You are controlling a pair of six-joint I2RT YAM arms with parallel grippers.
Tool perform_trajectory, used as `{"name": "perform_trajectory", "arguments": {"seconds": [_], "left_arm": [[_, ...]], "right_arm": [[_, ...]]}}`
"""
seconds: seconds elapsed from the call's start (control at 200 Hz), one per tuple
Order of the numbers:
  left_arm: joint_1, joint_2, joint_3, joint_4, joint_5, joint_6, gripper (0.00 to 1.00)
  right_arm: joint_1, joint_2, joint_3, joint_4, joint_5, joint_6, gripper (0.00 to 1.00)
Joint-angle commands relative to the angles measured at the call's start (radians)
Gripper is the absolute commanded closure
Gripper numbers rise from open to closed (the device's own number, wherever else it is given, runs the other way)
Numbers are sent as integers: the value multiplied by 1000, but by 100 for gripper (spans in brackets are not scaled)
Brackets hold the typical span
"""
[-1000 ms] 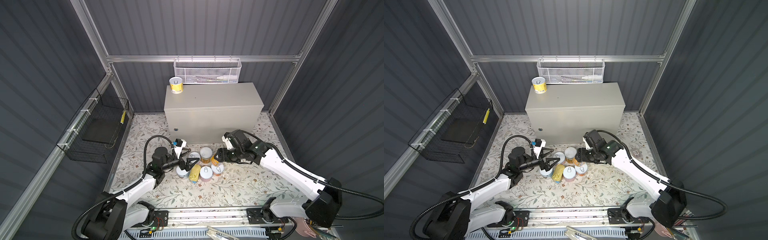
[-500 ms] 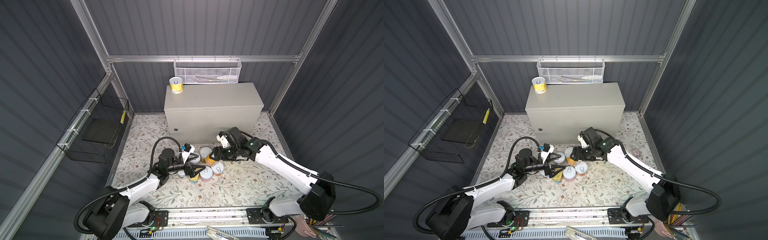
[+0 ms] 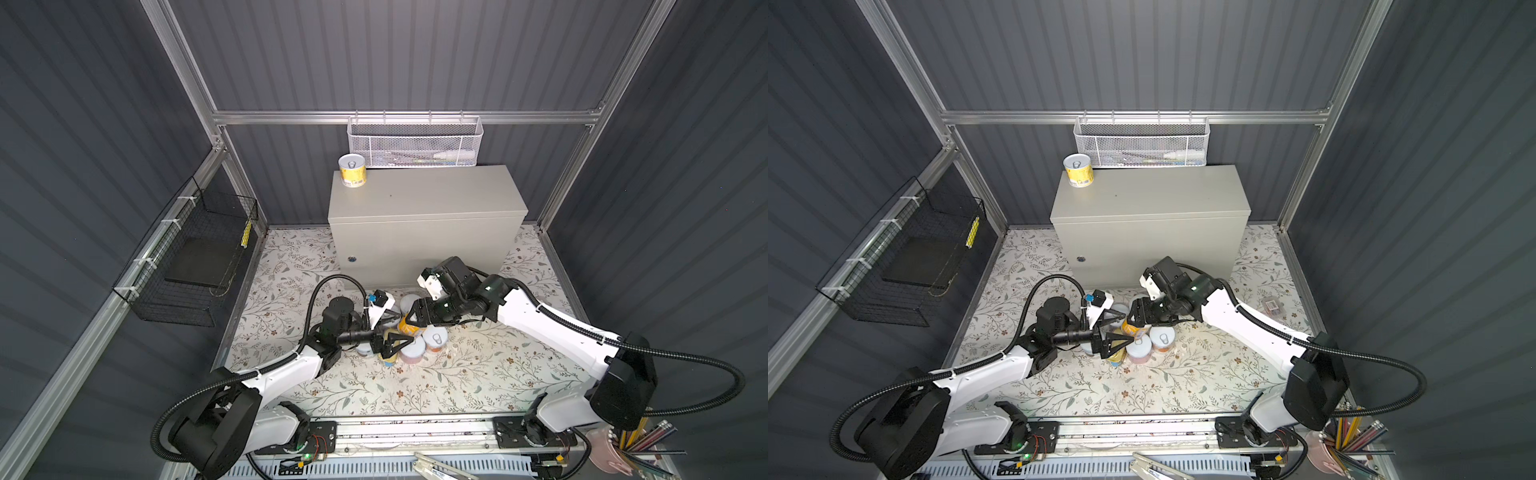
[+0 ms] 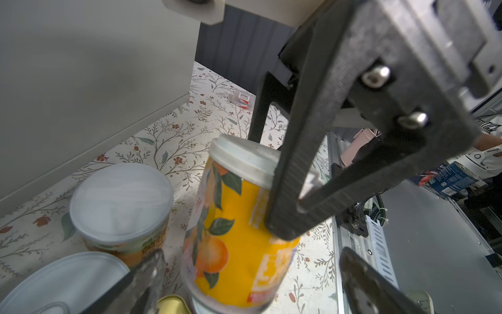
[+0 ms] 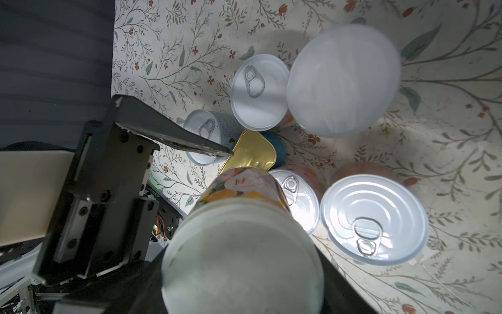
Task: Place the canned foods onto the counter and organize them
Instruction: 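Grasp the tall yellow can with the left gripper and open the right gripper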
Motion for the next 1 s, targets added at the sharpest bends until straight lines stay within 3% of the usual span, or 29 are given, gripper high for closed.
{"name": "perform_trajectory", "arguments": {"seconds": [0.0,0.415,0.84,0.946,0.996], "left_arm": [[-9,10,36,-15,-4,26,0],[-18,41,44,-5,-23,17,4],[-28,57,50,0,-46,10,18],[-29,55,48,2,-47,12,26],[-29,49,46,2,-50,11,35]], "right_arm": [[9,5,43,51,-41,4,54],[23,30,58,70,-61,19,54],[25,54,77,81,-102,29,56],[26,61,80,82,-106,27,56],[26,61,78,83,-105,27,56]]}}
